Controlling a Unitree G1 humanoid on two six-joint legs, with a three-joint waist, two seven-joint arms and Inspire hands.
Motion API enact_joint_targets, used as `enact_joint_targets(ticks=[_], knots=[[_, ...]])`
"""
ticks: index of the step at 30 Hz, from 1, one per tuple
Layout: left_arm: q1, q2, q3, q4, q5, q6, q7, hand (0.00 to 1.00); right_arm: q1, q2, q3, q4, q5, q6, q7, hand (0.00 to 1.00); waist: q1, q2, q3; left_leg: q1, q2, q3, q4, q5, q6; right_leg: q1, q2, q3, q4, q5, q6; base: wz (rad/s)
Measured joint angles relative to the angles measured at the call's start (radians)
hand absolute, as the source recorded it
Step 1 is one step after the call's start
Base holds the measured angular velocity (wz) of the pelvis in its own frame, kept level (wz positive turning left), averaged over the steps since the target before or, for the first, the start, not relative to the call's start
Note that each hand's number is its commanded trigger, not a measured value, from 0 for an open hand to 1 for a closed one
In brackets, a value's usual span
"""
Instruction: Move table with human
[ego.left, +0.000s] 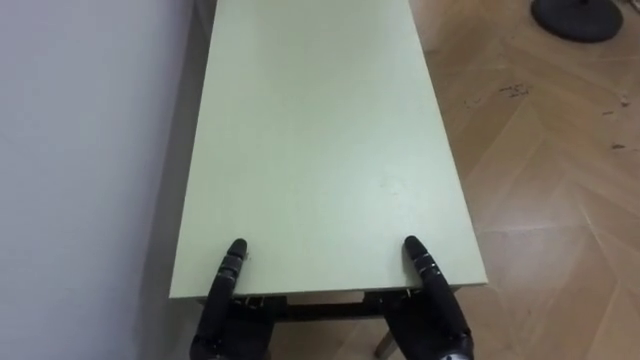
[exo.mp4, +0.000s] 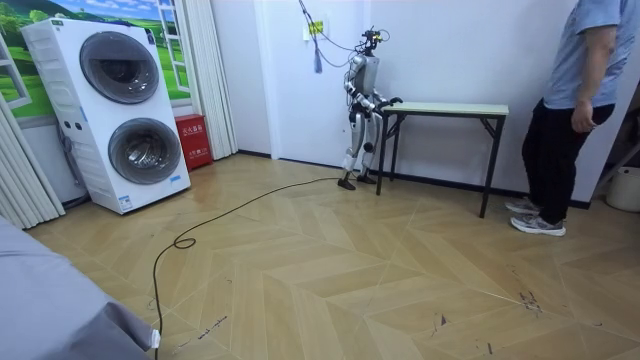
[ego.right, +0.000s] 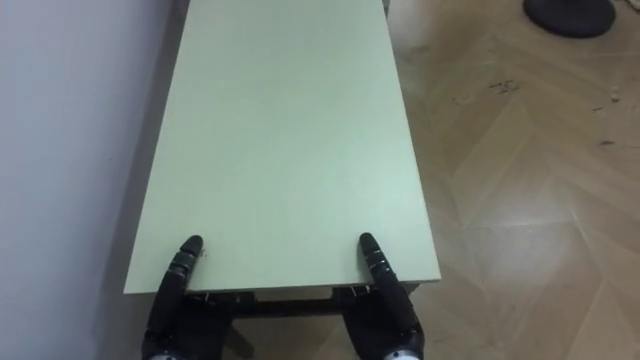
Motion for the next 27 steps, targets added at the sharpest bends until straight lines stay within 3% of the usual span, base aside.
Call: enact_joint_targets(ticks=[1,2,4,6,7,8,9,11,13,14,15,20,27], knots=[[0.0,-0.002,0.0,0.004,0.003,0.0,-0.002,0.91,0.0,0.001,0.0,0.003,-0.002,-0.001,0.001,1.0,0.001,0.0,-0.0006,0.001,0.0,0.0,0.0,0.0,0.0,0.001,0.0,0.0,0.0,0.0,0.0,0.0],[-0.003,-0.006,0.003,0.024,0.009,0.001,-0.019,0.82,0.0,0.007,-0.001,0.017,-0.004,-0.001,0.012,1.0,0.003,-0.001,-0.0013,0.008,0.001,0.001,-0.002,0.0,0.0,0.006,0.0,0.0,0.0,0.0,-0.001,0.0],[-0.004,-0.009,0.009,0.054,0.014,0.011,-0.037,0.69,0.003,0.015,-0.009,0.043,-0.007,-0.002,0.026,1.0,0.007,0.001,-0.0072,0.029,0.001,0.001,-0.011,-0.001,-0.001,0.022,0.001,0.0,-0.002,0.004,-0.001,0.0],[-0.004,-0.013,0.017,0.09,0.026,0.028,-0.061,0.56,0.005,0.018,-0.01,0.07,-0.012,0.002,0.043,1.0,0.009,0.005,-0.0189,0.044,0.002,0.0,-0.027,-0.002,-0.003,0.038,0.002,-0.005,-0.014,0.008,-0.001,-0.02],[-0.005,-0.012,0.018,0.096,0.037,0.032,-0.065,0.53,0.006,0.019,-0.011,0.07,-0.015,0.003,0.043,1.0,0.009,0.006,-0.0197,0.048,0.001,0.0,-0.029,-0.002,-0.003,0.044,0.003,-0.005,-0.018,0.008,0.0,0.0],[-0.004,-0.009,0.018,0.116,0.076,0.042,-0.082,0.43,0.012,0.018,-0.013,0.071,-0.026,0.005,0.044,1.0,0.009,0.011,-0.0223,0.052,0.001,0.0,-0.033,-0.002,-0.004,0.046,0.003,-0.006,-0.019,0.008,0.0,0.0],[-0.01,0.001,0.023,0.155,0.163,0.047,-0.112,0.24,0.013,0.018,-0.019,0.078,-0.035,0.009,0.053,1.0,0.009,0.015,-0.0232,0.059,0.001,0.0,-0.032,-0.001,-0.005,0.05,0.003,-0.007,-0.019,0.008,-0.001,0.0],[-0.035,0.018,0.021,0.225,0.3,0.05,-0.16,0.0,0.01,0.02,-0.022,0.099,-0.046,0.015,0.071,1.0,0.006,0.018,-0.0211,0.07,0.001,-0.001,-0.034,-0.001,-0.006,0.062,0.003,-0.017,-0.021,0.008,-0.001,0.0],[-0.062,0.018,0.019,0.261,0.382,0.051,-0.183,0.0,0.004,0.02,-0.022,0.112,-0.046,0.022,0.081,1.0,0.006,0.019,-0.0211,0.074,0.001,-0.002,-0.043,0.0,-0.008,0.067,0.002,-0.027,-0.024,0.008,-0.001,-0.02],[-0.075,0.016,0.019,0.286,0.396,0.052,-0.19,0.0,-0.006,0.02,-0.023,0.124,-0.046,0.028,0.087,0.57,0.006,0.019,-0.0209,0.075,0.0,-0.002,-0.046,0.001,-0.009,0.069,0.003,-0.028,-0.032,0.01,-0.003,-0.08],[-0.081,0.013,0.021,0.3,0.397,0.052,-0.198,0.0,-0.014,0.02,-0.03,0.14,-0.047,0.033,0.101,0.0,0.006,0.019,-0.0204,0.075,0.0,-0.002,-0.047,0.002,-0.01,0.07,0.003,-0.028,-0.034,0.01,-0.003,-0.06],[-0.099,0.011,0.028,0.354,0.404,0.055,-0.232,0.0,-0.03,0.019,-0.049,0.205,-0.068,0.058,0.172,0.0,0.007,0.024,-0.0171,0.085,-0.002,-0.007,-0.049,0.002,-0.01,0.079,0.002,-0.029,-0.034,0.01,-0.003,0.0],[-0.109,0.001,0.06,0.429,0.452,0.051,-0.301,0.0,-0.086,0.007,-0.051,0.376,-0.232,0.073,0.257,0.0,0.01,0.015,-0.0158,0.102,-0.001,-0.008,-0.054,0.005,-0.014,0.093,0.005,-0.03,-0.034,0.01,-0.003,0.0]])
